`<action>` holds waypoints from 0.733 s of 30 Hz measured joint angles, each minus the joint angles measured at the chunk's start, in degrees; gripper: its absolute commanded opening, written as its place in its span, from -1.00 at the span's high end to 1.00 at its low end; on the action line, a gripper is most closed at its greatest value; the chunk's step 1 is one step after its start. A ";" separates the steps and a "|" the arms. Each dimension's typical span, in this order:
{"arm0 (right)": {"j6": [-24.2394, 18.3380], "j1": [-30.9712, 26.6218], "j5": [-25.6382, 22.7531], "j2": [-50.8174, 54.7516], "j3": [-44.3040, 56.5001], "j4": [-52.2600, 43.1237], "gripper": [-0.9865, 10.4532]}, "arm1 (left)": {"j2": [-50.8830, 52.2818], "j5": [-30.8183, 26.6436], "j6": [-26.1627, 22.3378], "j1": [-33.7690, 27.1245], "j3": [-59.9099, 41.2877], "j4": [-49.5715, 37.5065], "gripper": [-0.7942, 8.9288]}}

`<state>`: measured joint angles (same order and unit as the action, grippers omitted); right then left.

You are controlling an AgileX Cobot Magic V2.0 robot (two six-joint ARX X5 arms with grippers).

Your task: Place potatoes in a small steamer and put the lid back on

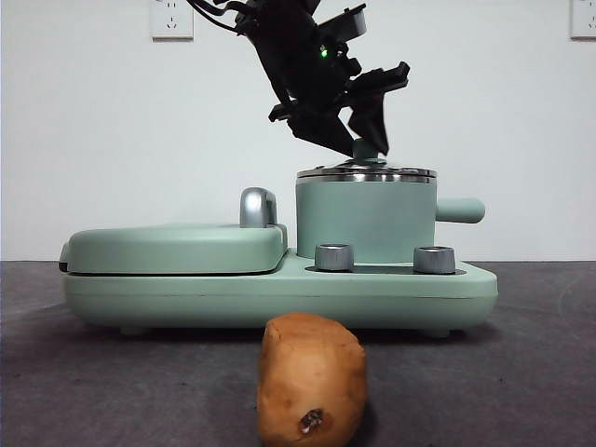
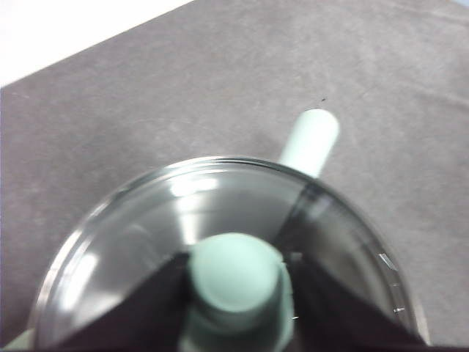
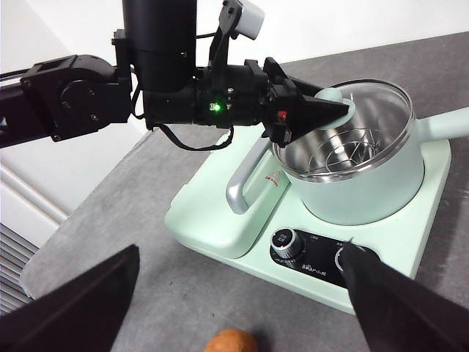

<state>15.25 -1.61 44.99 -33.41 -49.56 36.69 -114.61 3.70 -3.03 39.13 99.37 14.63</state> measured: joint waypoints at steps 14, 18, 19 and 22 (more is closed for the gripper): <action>0.22 0.00 0.02 0.00 0.00 -0.02 0.06 | -0.15 -0.15 -1.49 0.00 1.79 2.08 0.82; 0.22 0.00 -0.39 0.00 0.00 0.02 0.06 | -0.20 0.13 -1.49 0.02 7.63 8.00 0.82; 0.24 0.00 -1.16 0.00 -0.02 0.22 0.06 | -0.20 0.13 -1.51 0.02 9.60 9.57 0.82; 0.24 0.04 -3.67 0.02 -0.02 2.23 0.06 | -0.20 0.09 -1.49 0.02 16.63 16.24 0.82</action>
<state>15.49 -1.56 41.32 -33.39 -49.58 38.92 -114.80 3.79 -4.51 39.16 116.01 30.87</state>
